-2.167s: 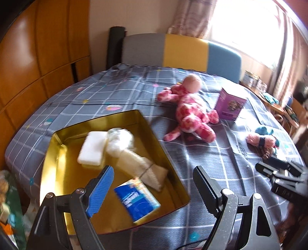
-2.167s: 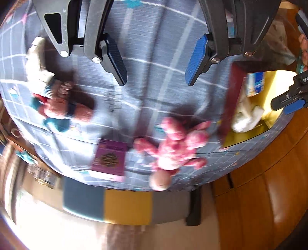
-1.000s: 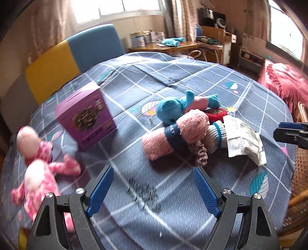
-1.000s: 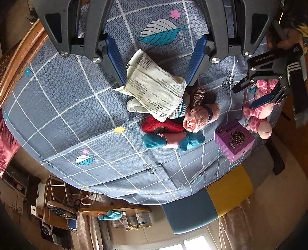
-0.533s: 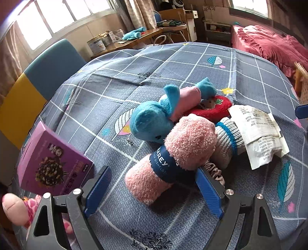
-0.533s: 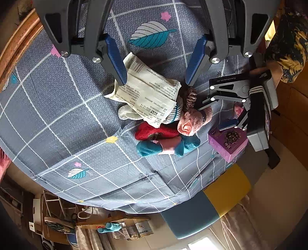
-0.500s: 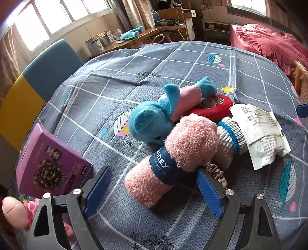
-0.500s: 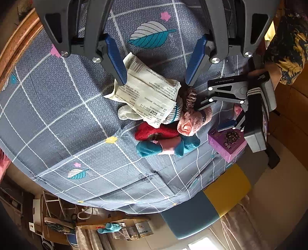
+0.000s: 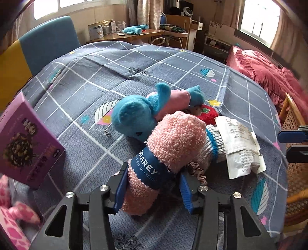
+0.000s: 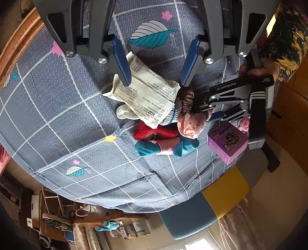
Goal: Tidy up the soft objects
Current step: 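Close the left gripper around the pink towel roll with blue band, then grasp the white printed paper packet with the right gripper and lift it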
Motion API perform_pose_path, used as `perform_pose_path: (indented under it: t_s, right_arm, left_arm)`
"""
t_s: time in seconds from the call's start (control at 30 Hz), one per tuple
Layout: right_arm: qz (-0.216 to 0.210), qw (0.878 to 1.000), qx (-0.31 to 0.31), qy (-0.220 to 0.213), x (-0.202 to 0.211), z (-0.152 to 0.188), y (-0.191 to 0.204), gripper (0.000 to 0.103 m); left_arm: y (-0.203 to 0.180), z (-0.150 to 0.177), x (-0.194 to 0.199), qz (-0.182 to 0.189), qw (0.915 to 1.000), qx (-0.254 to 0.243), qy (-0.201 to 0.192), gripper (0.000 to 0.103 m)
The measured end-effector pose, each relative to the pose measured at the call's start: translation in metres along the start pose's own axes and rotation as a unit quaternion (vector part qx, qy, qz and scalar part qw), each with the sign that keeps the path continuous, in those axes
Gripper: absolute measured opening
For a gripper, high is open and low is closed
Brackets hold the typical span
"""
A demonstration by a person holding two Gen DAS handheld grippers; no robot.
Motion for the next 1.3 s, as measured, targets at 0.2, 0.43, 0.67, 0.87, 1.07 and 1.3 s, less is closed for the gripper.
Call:
perform_pose_path:
  t_s: [0.2, 0.43, 0.67, 0.87, 1.07, 1.3]
  right_arm:
    - [-0.008, 1.000, 0.001, 0.020, -0.006, 0.000, 0.000, 0.055]
    - [0.004, 0.987, 0.138, 0.077, -0.014, -0.001, 0.024, 0.065]
    - [0.044, 0.950, 0.272, 0.148, -0.032, -0.014, 0.029, 0.079]
    - [0.084, 0.914, 0.336, 0.212, -0.060, -0.014, 0.027, 0.082]
    - [0.102, 0.898, 0.347, 0.253, -0.087, -0.016, 0.016, 0.083]
    - [0.113, 0.898, 0.351, 0.239, -0.094, -0.010, 0.015, 0.062]
  left_arm:
    - [0.003, 0.037, 0.042, -0.002, 0.9962, 0.087, -0.008, 0.049]
    - [0.004, 0.093, 0.101, -0.007, 0.9846, 0.173, -0.024, 0.049]
    - [-0.003, 0.132, 0.145, -0.020, 0.9795, 0.195, -0.045, 0.049]
    - [-0.008, 0.150, 0.162, -0.014, 0.9733, 0.222, -0.056, 0.049]
    - [-0.015, 0.162, 0.172, -0.009, 0.9712, 0.230, -0.061, 0.049]
    - [-0.016, 0.172, 0.178, -0.017, 0.9687, 0.239, -0.062, 0.049]
Point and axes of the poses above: each gripper's, at about its wrist camera, not at the fingertips, and x roughly against the way its jaws point, y to its left, z to its underside, the point moved 6 cm from there along -x, roughly the way its jaws point, and after that the axes turned 2 degrees about -z, right-handed, at the moved point
